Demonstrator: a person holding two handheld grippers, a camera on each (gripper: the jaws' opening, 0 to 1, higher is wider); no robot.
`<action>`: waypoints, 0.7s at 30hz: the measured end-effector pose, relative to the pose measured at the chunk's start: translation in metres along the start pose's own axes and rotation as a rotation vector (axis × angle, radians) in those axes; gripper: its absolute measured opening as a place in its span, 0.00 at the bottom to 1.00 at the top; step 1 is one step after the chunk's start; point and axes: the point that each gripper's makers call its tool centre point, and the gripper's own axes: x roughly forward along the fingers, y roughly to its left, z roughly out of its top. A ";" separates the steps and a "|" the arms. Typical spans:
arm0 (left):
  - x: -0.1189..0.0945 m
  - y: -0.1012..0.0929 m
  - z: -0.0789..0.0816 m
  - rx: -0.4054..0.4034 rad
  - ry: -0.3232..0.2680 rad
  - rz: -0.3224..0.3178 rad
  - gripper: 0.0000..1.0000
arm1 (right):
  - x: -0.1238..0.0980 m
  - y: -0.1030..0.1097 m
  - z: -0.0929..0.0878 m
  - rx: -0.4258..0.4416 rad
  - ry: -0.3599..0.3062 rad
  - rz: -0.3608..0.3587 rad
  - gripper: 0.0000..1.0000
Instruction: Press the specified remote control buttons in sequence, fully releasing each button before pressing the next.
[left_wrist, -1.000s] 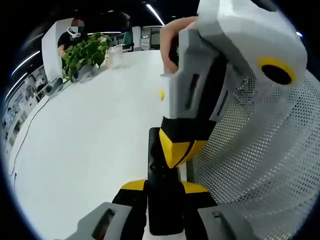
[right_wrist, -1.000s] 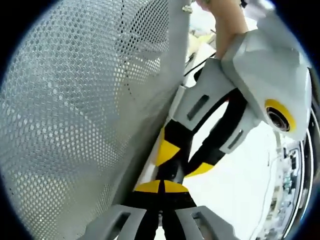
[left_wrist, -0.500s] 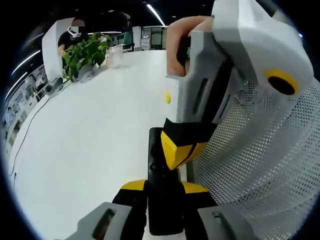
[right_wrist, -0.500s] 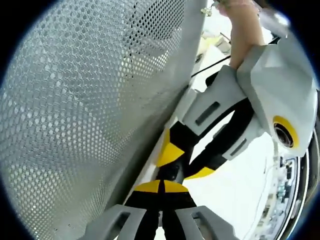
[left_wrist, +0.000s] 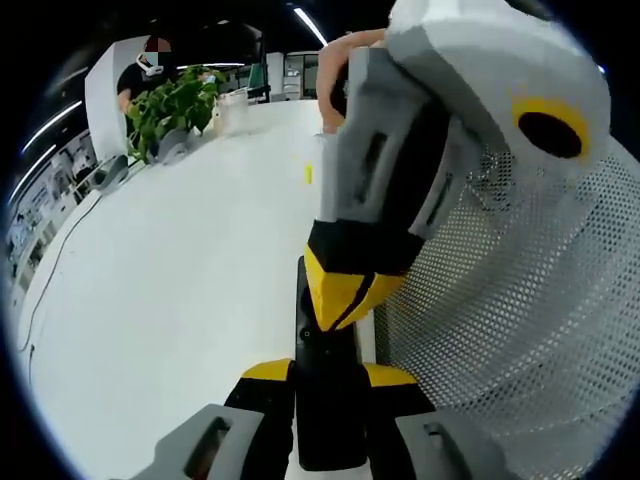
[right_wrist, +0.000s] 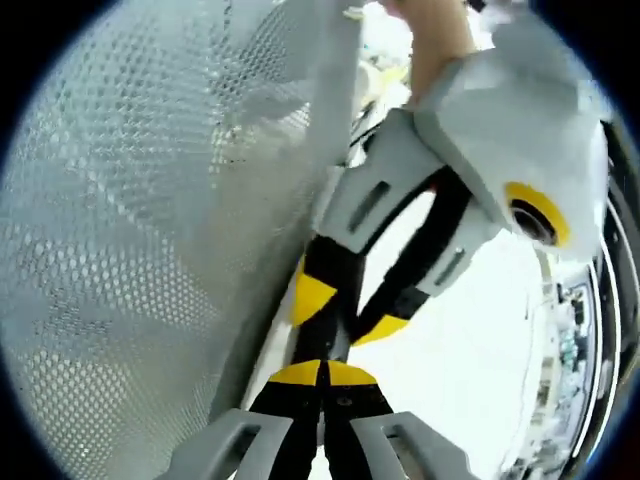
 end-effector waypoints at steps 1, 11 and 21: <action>0.000 0.000 0.000 0.002 0.000 0.000 0.25 | 0.000 -0.003 0.001 0.020 -0.010 -0.005 0.00; 0.000 0.000 0.000 0.009 0.004 0.004 0.25 | 0.007 0.002 -0.003 0.179 -0.021 0.057 0.00; 0.000 0.001 0.000 0.020 0.010 0.007 0.26 | 0.008 0.001 -0.003 0.287 -0.051 0.060 0.00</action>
